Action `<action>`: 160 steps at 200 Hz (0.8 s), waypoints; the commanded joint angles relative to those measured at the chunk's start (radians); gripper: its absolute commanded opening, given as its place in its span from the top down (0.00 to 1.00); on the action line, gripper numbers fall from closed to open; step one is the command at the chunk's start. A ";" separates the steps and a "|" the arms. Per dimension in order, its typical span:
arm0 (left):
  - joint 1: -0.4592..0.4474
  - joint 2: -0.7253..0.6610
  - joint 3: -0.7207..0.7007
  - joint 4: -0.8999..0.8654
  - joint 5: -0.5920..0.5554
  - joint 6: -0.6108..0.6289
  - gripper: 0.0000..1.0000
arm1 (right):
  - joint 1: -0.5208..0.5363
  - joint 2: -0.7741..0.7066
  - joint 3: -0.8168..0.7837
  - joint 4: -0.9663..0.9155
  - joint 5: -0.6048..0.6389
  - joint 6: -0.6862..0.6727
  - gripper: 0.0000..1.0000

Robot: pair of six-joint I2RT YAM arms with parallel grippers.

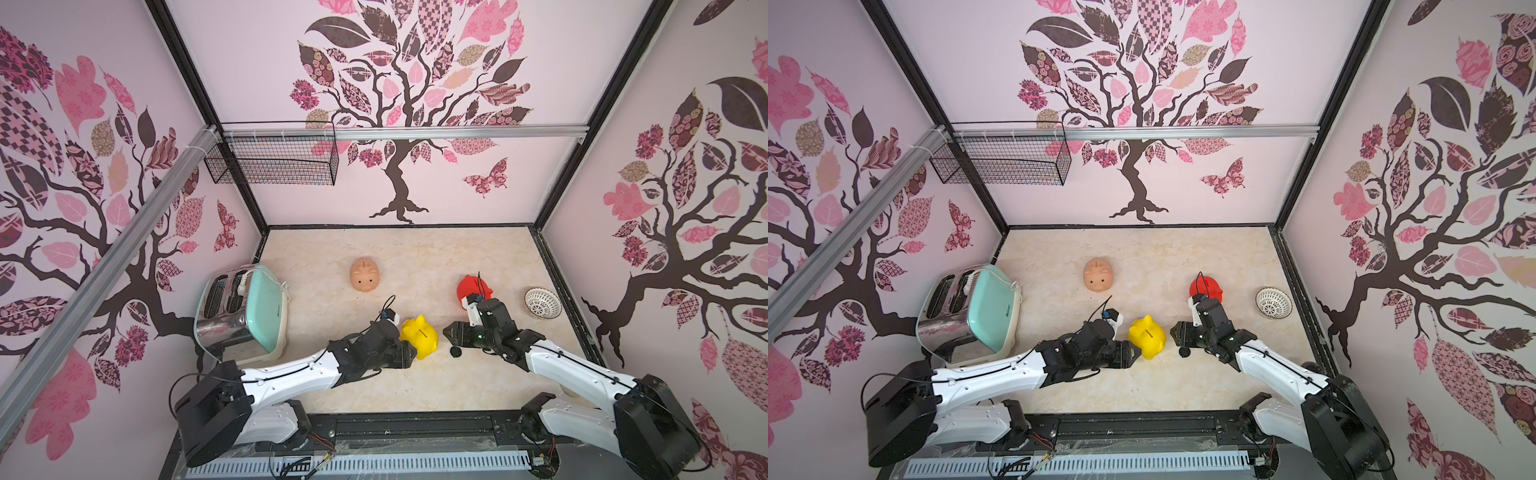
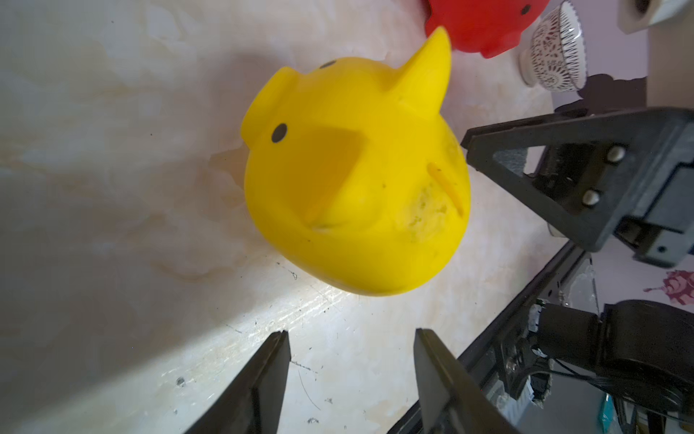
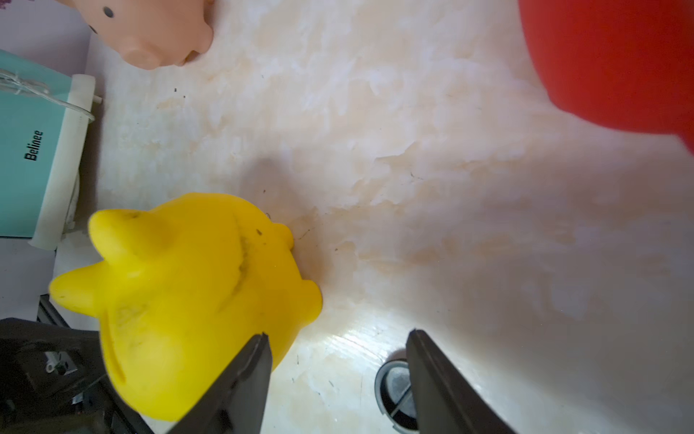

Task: Open piggy banks
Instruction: Adjust the piggy bank at the center of the board.

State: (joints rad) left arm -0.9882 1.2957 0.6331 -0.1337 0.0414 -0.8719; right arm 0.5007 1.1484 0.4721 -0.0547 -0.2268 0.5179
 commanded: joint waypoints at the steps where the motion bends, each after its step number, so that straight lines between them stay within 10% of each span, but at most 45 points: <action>1: -0.001 0.029 0.054 0.047 -0.055 -0.025 0.42 | -0.002 0.047 -0.002 0.068 0.032 0.006 0.39; 47: 0.008 0.021 0.091 0.072 -0.081 -0.049 0.12 | -0.001 0.212 0.041 0.162 0.048 0.031 0.39; 160: 0.079 0.088 0.108 -0.017 -0.110 -0.109 0.07 | 0.007 0.317 -0.050 0.555 -0.329 0.167 0.39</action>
State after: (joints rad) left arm -0.9424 1.3846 0.7334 -0.1303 -0.0650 -0.9718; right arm 0.4973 1.4483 0.4351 0.3977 -0.4488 0.6350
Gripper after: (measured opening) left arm 0.932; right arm 0.610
